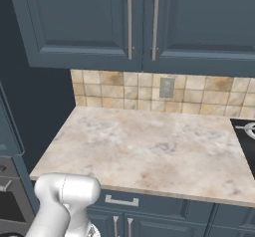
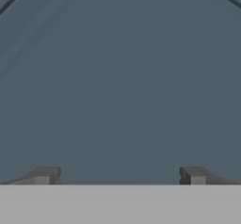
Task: Close all open cabinet doors.
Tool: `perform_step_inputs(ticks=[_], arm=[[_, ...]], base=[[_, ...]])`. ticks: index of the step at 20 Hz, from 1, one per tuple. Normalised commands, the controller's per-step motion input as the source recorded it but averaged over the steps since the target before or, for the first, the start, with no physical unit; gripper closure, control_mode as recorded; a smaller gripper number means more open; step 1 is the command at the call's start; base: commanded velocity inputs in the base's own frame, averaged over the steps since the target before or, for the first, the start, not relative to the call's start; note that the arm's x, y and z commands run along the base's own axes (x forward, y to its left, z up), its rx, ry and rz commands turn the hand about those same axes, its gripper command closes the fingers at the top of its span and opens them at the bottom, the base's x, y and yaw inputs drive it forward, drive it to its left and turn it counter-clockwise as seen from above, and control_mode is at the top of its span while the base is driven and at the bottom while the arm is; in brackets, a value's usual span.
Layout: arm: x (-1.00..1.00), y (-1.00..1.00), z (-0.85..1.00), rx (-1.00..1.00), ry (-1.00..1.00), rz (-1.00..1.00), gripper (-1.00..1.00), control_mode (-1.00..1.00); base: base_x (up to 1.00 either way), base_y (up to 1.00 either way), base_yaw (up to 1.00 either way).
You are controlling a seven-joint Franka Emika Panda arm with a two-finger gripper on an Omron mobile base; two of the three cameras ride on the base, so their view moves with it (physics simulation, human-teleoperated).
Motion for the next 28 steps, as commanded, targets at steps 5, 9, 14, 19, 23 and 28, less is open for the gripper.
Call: perform_step_inputs(ticks=[5, 9, 14, 19, 23, 28], arm=[[0.27, 0.0, 0.0, 0.0, -0.06, -0.09, -1.0, -1.0], [0.18, 0.0, 0.0, 0.0, -0.05, -0.07, -1.0, -1.0], [0.16, 0.0, 0.0, 0.0, -0.05, -0.06, -1.0, -1.0], [0.2, 0.0, 0.0, 0.0, -0.03, -0.05, -1.0, -1.0], [0.21, 0.0, 0.0, 0.0, -0.02, -0.04, -1.0, -1.0], [0.23, 0.0, 0.0, 0.0, -0.01, -0.04, -1.0, -1.0]], base=[[0.0, 0.0, 0.0], [0.0, 0.0, 0.0], [0.0, 0.0, 0.0], [0.0, 0.0, 0.0], [0.0, 0.0, 0.0], [0.0, 0.0, 0.0]])
